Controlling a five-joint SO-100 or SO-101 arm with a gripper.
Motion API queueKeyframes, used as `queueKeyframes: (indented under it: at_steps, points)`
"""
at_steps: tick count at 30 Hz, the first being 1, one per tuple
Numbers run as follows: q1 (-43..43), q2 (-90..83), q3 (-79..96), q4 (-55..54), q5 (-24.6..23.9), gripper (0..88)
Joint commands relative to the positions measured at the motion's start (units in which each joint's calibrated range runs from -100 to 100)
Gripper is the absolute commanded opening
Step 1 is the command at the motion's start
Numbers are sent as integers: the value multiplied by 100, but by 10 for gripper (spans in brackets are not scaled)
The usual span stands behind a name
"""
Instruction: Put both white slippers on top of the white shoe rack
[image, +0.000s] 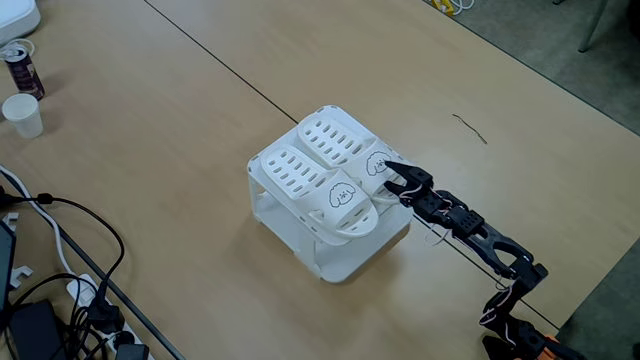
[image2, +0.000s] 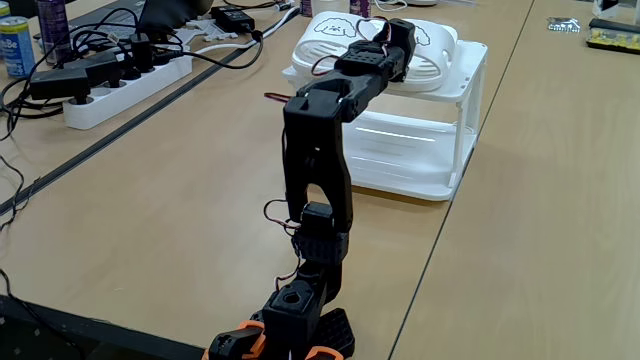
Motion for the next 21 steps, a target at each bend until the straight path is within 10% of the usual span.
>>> queueKeyframes:
  at_steps: [1,12,21]
  points:
    - [48,-862,194,-15,42,215]
    - [57,-2419,1502,-15,42,211]
    - [-445,-4118,3505,-15,42,6]
